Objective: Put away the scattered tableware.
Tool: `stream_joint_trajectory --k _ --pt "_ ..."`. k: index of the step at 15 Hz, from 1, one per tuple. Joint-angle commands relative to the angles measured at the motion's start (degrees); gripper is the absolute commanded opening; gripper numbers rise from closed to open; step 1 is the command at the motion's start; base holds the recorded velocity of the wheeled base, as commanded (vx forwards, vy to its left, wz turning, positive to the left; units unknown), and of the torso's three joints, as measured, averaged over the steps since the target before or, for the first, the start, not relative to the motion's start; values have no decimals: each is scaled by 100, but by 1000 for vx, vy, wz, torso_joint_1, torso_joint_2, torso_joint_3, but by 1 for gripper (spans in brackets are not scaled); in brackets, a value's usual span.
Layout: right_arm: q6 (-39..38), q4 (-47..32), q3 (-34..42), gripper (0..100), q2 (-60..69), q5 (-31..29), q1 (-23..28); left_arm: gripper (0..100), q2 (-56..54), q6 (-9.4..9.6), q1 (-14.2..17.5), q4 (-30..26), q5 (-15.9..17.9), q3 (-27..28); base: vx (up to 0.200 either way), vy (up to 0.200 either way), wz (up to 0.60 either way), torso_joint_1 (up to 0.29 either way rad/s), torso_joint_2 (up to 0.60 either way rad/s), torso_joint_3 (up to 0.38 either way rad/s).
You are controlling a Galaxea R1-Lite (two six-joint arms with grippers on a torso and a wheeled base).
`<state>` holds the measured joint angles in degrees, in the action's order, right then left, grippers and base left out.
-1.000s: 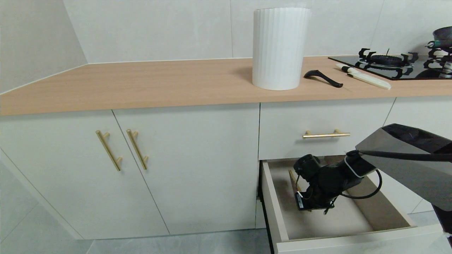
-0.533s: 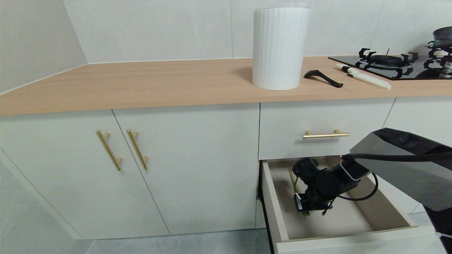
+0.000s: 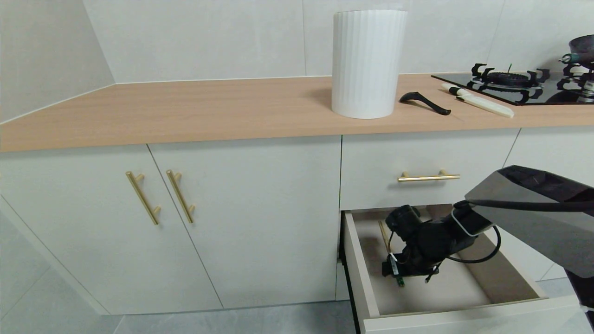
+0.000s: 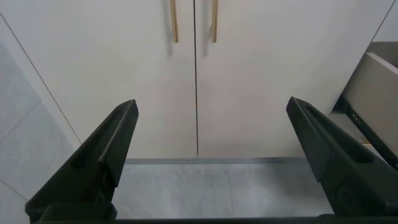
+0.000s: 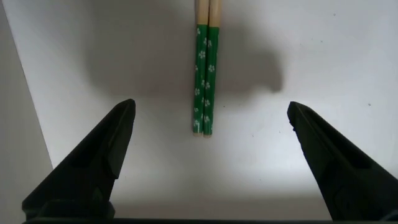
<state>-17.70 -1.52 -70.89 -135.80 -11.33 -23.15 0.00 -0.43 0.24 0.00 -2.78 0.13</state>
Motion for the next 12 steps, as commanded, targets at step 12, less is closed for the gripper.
stream_joint_trajectory --k 12 --pt "1023 -67 1191 100 3561 201 636 100 0 -1 2 0 -3 4 0 0 0 0 0 0"
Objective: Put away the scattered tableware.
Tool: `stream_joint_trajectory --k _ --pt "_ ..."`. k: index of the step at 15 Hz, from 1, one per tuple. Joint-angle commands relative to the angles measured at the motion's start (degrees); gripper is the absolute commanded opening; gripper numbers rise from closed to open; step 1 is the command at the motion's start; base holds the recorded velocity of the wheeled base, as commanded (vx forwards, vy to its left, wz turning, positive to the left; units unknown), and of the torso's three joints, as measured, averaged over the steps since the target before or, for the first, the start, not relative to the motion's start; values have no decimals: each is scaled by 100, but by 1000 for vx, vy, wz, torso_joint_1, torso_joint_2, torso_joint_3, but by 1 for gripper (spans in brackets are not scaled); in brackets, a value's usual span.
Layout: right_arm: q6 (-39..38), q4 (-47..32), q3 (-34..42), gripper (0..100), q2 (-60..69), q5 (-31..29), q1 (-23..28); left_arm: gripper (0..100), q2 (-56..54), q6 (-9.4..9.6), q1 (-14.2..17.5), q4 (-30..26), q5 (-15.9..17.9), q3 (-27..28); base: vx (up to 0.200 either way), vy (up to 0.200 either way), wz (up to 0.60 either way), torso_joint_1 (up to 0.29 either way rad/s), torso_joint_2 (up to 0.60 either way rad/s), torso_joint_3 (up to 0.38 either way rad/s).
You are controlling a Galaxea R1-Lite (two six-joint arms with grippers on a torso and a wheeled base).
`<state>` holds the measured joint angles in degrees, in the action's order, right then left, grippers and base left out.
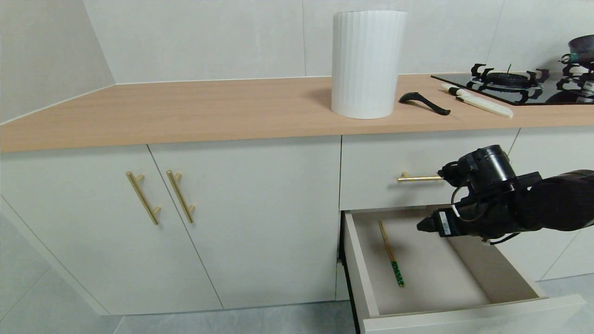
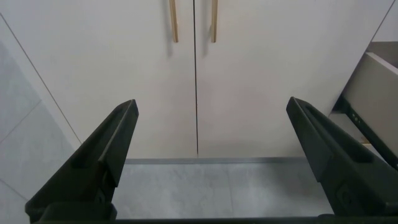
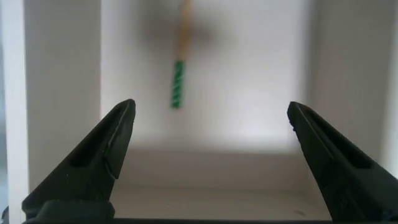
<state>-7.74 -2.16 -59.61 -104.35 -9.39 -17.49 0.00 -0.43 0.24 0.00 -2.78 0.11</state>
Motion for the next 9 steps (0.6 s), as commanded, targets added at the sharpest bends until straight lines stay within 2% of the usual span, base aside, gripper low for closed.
stream_joint_trajectory --k 1,3,6,9 --pt "27 -4 64 100 416 7 71 100 0 -1 2 0 -3 -2 0 0 0 0 0 0" --pt "176 -4 99 100 574 16 150 100 0 -1 2 0 -3 7 0 0 0 4 -94 -96" --pt "194 -4 99 100 688 16 185 100 0 -1 2 0 -3 -2 0 0 0 40 -225 -325" --pt "194 -4 99 100 811 16 185 100 0 -1 2 0 -3 7 0 0 0 77 -540 -343"
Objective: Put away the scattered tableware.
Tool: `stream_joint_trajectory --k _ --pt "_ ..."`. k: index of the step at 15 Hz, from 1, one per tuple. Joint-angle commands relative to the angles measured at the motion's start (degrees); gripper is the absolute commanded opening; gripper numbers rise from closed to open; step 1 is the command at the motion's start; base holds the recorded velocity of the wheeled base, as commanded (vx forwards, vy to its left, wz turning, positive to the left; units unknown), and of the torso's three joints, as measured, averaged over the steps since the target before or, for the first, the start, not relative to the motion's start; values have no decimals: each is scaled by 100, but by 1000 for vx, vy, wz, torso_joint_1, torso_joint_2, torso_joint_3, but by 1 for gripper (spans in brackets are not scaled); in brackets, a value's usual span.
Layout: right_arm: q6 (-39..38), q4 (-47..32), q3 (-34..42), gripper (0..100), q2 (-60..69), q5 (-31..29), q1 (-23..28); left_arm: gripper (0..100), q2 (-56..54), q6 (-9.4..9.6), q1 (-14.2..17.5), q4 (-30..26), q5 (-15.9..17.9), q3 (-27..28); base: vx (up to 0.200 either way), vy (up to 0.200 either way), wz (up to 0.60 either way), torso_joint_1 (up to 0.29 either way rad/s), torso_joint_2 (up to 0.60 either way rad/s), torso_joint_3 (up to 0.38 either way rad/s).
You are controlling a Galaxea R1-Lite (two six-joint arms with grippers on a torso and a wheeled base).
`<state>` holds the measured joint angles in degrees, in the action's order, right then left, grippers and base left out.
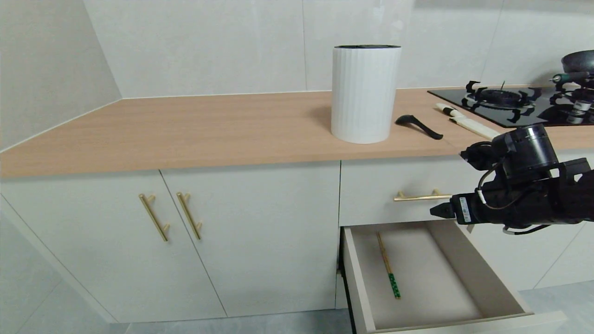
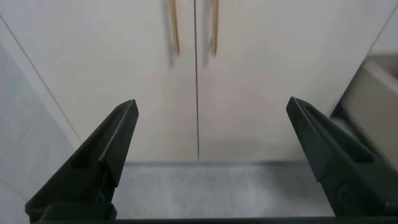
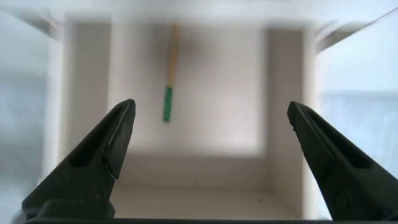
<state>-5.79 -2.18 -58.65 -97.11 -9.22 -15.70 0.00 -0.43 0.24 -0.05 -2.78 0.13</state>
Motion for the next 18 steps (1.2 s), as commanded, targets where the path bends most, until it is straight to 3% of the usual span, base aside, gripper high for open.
stream_joint_trajectory --k 1,6,9,11,12,13,16,18 --pt "8 -2 3 100 105 -1 6 100 0 -1 2 5 -3 -5 0 0 0 115 -491 -354" --pt "245 51 -50 100 219 34 129 100 0 -1 2 5 -3 -5 0 0 0 139 -472 -329" --pt "544 139 -358 100 192 517 498 100 0 -1 2 5 -3 -5 0 0 0 155 -479 -307" --pt "772 139 -771 100 61 939 762 100 0 -1 2 5 -3 4 0 0 0 181 -493 -308" --pt "1001 130 -1307 100 -221 1616 1025 100 0 -1 2 5 -3 4 0 0 0 188 -500 -310" --pt "1168 122 -1685 100 -502 1888 1148 100 0 -1 2 5 -3 -5 0 0 0 129 -334 -207" --pt "1449 86 -2617 100 -1469 1950 1280 100 0 -1 2 5 -3 4 0 0 0 53 -118 -80" --pt "1616 104 -2810 100 -1952 2091 1333 100 0 -1 2 5 -3 4 0 0 0 0 0 0"
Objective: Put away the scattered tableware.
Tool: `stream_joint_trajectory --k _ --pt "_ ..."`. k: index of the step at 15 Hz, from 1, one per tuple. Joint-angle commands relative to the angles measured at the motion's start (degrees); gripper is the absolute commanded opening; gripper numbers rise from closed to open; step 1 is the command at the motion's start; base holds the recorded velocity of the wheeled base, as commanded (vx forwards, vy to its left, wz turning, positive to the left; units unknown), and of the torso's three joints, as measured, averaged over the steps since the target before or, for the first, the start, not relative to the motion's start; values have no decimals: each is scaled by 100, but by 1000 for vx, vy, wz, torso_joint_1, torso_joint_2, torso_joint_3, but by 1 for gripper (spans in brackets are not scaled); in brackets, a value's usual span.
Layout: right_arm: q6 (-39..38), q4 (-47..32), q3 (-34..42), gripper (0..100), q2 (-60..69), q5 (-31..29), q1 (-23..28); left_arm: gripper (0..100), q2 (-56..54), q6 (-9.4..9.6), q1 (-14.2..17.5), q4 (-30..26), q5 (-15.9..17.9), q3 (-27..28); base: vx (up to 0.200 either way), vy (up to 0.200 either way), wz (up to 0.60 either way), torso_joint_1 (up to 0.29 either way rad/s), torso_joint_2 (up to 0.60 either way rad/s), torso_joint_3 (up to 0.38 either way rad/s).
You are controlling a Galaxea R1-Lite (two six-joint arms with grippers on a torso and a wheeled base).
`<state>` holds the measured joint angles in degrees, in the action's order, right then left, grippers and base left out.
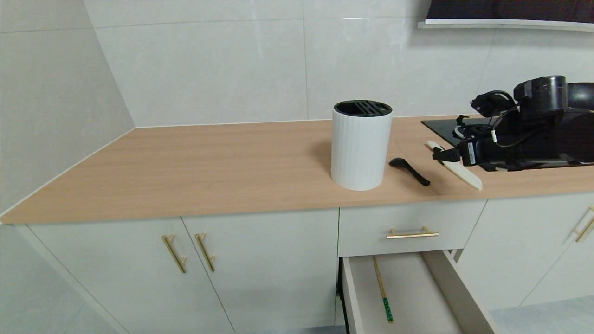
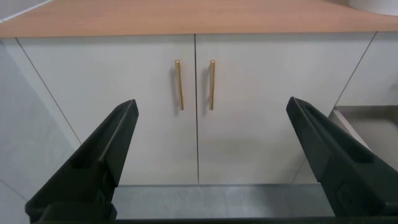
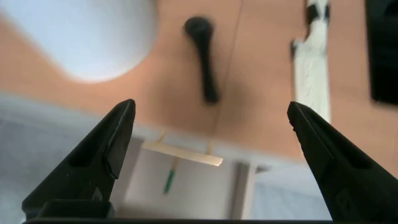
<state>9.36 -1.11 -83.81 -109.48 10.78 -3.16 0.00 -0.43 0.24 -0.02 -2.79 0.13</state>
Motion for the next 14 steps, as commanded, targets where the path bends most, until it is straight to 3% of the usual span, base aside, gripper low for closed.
stream_joint_trajectory --k 1,8,14 --pt "241 14 -311 100 -926 188 87 100 0 -1 2 2 -2 -5 0 0 0 0 0 0" --pt "303 1016 -382 100 -1629 513 -97 100 0 -1 2 2 -2 4 0 0 0 0 0 0" --pt "198 1280 -443 100 -1884 522 -150 100 0 -1 2 2 -2 -5 0 0 0 0 0 0"
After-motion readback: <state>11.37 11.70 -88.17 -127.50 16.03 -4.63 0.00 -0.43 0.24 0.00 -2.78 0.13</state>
